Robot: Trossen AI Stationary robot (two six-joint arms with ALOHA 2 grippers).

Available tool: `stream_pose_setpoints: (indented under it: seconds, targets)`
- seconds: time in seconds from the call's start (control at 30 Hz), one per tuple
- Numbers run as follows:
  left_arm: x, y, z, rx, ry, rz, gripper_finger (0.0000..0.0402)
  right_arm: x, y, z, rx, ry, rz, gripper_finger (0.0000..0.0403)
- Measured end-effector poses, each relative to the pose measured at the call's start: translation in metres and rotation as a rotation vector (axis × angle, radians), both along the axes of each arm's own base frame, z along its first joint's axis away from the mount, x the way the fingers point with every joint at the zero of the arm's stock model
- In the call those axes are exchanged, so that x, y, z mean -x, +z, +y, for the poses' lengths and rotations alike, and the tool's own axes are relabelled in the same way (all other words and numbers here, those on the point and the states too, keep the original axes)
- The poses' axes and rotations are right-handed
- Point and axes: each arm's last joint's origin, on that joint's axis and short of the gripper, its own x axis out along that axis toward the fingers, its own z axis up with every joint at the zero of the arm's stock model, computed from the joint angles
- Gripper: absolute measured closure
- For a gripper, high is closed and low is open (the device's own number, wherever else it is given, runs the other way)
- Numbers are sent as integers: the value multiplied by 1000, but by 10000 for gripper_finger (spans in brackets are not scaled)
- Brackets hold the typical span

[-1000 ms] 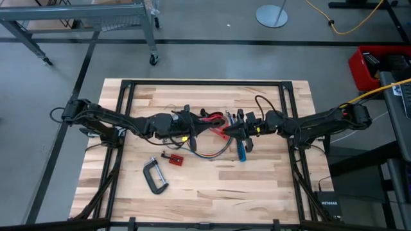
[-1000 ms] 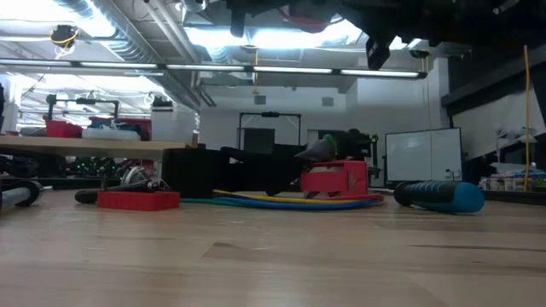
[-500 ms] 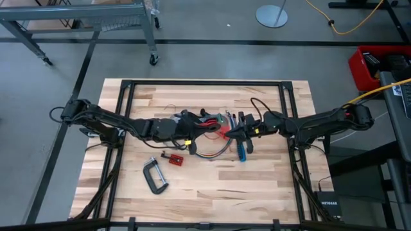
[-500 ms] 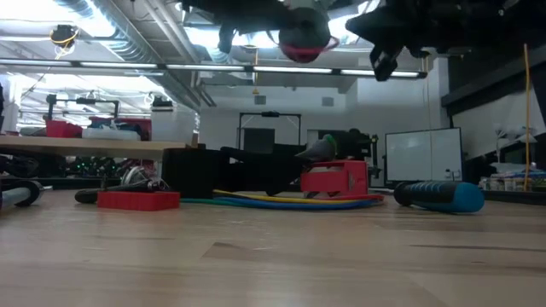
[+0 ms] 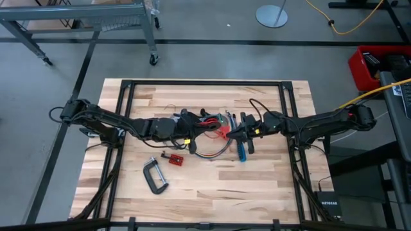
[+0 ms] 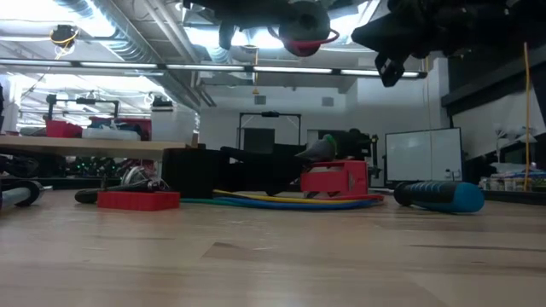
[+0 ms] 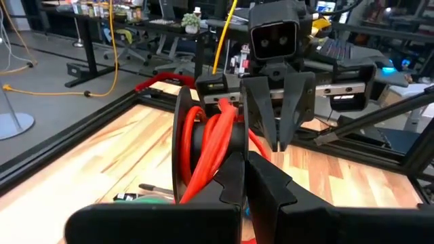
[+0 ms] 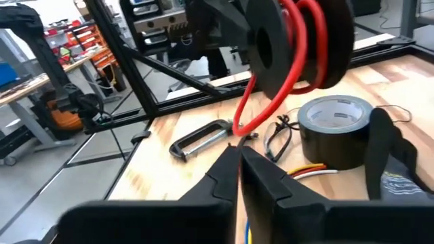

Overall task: Coil cords
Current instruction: Uncoil the red wire cable from the black spool

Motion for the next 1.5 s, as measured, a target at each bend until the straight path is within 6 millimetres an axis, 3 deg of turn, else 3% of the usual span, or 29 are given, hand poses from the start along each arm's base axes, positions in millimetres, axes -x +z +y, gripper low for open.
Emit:
stream_pose_setpoints:
  seconds: [0.4,0.6,1.1,1.23,1.37,1.5]
  targets:
    - [0,0,0,-25,-5,10,401,-1,4,-1,-58,-50,-31,211]
    - [-1,4,0,-19,-4,-31,401,-5,-2,-1,-56,-61,-11,175]
    - [-1,7,-1,-8,-5,-69,401,-31,-15,-1,-71,-56,-115,187]
    - [-1,7,-1,-6,-5,-68,401,-42,-10,-1,-72,-29,-122,196]
    - [-1,6,-1,-6,-6,-67,401,-53,-3,1,-76,22,-119,251]
    - [-1,6,-1,-7,-7,-63,401,-57,2,2,-74,41,-76,350]
